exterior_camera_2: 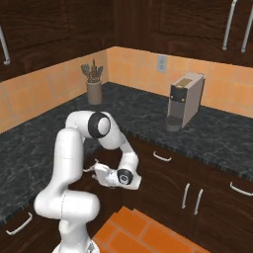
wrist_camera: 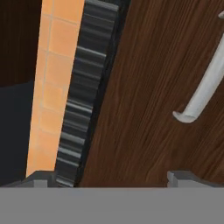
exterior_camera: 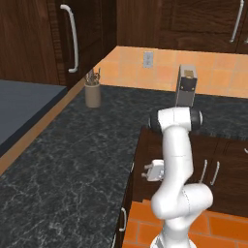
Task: Take a straw from the drawer in front and place it inside the glass cup on the dining counter.
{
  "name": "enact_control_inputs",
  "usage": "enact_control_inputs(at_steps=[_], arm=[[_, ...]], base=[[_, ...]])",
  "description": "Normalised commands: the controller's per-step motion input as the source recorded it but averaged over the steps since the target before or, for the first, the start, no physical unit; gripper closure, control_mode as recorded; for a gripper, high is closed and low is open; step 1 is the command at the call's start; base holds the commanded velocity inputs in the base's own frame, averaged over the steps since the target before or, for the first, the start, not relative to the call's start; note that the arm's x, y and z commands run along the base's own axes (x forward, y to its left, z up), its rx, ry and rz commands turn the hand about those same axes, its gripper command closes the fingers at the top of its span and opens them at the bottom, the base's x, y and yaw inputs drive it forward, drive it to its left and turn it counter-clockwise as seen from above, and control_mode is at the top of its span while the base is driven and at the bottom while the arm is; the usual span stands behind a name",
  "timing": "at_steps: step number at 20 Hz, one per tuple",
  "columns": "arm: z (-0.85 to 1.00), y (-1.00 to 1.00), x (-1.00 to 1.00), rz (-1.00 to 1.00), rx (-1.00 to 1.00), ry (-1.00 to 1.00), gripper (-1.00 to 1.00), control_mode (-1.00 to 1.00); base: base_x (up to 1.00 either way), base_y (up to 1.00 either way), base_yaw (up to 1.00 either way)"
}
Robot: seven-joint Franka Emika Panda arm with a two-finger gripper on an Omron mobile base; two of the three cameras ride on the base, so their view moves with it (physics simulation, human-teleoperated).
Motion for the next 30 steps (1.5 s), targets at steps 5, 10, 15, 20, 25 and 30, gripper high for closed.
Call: enact_control_inputs(at_steps=[5,10,15,20,25,30], arm=[[-0.06,0.26,0.25,-0.04,0.04,0.0,-1.0,-1.0],[0.0,0.3,0.39,-0.15,-0.01,0.03,-1.0,-1.0],[-0.01,0.15,0.4,-0.11,-0.04,0.14,-1.0,-1.0],[-0.17,0.02,0.32,-0.06,-0.07,0.18,-1.0,-1.0],[-0.38,0.08,0.05,-0.02,-0.12,0.2,-1.0,-1.0],[-0.13,0.25,0.05,-0.01,-0.1,0.12,-1.0,-1.0]], base=[[0.0,0.0,0.0],[0.0,0.0,0.0],[0.0,0.0,0.0],[0.0,0.0,0.0],[0.0,0.0,0.0],[0.0,0.0,0.0]])
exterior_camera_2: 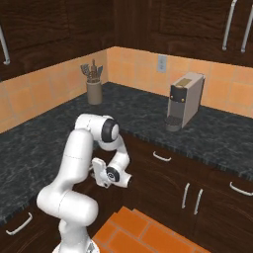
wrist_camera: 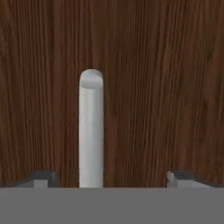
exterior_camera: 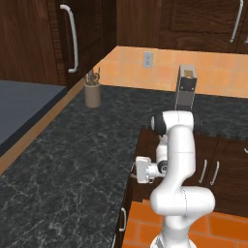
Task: Take a straw from the drawer in front and place it inside the glass cup on the dining counter.
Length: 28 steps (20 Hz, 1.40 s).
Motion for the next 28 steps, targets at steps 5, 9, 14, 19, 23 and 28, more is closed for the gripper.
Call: enact_control_inputs(at_steps=[5,9,14,19,23,28], arm=[[-0.07,0.34,0.32,0.0,0.0,0.0,-1.0,-1.0],[-0.15,0.35,0.11,0.0,0.0,0.0,1.0,-1.0],[0.0,-0.06,-0.19,-0.03,0.0,0.0,1.0,-1.0],[0.0,-0.66,-0.56,-0.04,0.02,0.0,1.0,-1.0],[0.02,-1.0,-0.7,-0.04,0.02,0.0,1.0,-1.0],[0.04,-1.0,-0.61,-0.01,0.03,0.02,1.0,-1.0]], base=[[0.0,0.0,0.0],[0.0,0.0,0.0],[0.0,0.0,0.0],[0.0,0.0,0.0],[0.0,0.0,0.0],[0.0,0.0,0.0]])
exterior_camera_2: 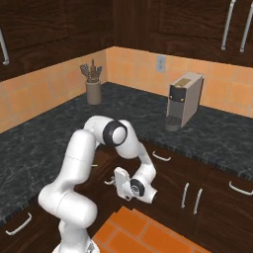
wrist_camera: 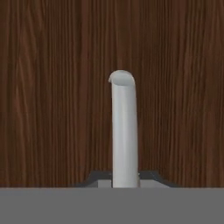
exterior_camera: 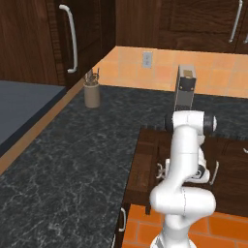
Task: Take a straw from the drawer in front and place it inside the glass cup on the dining counter.
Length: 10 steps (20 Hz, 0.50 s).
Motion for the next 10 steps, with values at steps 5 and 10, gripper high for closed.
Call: enact_control_inputs(at_steps=[5,10], arm=[[0.0,-1.0,-0.46,0.0,0.0,0.05,1.0,-1.0],[0.0,-1.0,-0.37,0.0,0.0,0.06,1.0,-1.0]], base=[[0.0,0.0,0.0],[0.0,0.0,0.0]])
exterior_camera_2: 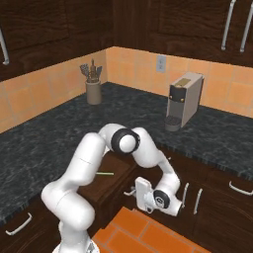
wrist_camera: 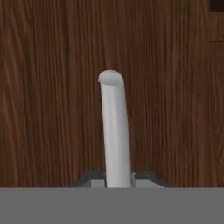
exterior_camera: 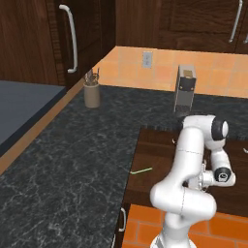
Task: Take a straw from the drawer in front and place it inside the glass cup on the dining counter.
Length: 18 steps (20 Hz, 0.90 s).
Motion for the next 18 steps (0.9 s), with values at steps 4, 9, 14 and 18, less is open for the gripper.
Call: enact_control_inputs(at_steps=[4,9,14,18], arm=[[0.0,-0.84,-0.33,0.0,-0.01,0.08,-1.0,-1.0],[0.01,-0.57,-0.25,0.0,-0.08,0.11,-1.0,-1.0],[0.76,0.0,-0.21,0.0,-0.19,0.02,-1.0,-1.0],[1.0,0.43,-0.05,0.0,-0.29,0.0,-1.0,-1.0]], base=[[0.0,0.0,0.0],[0.0,0.0,0.0],[0.0,0.0,0.0],[0.0,0.0,0.0]])
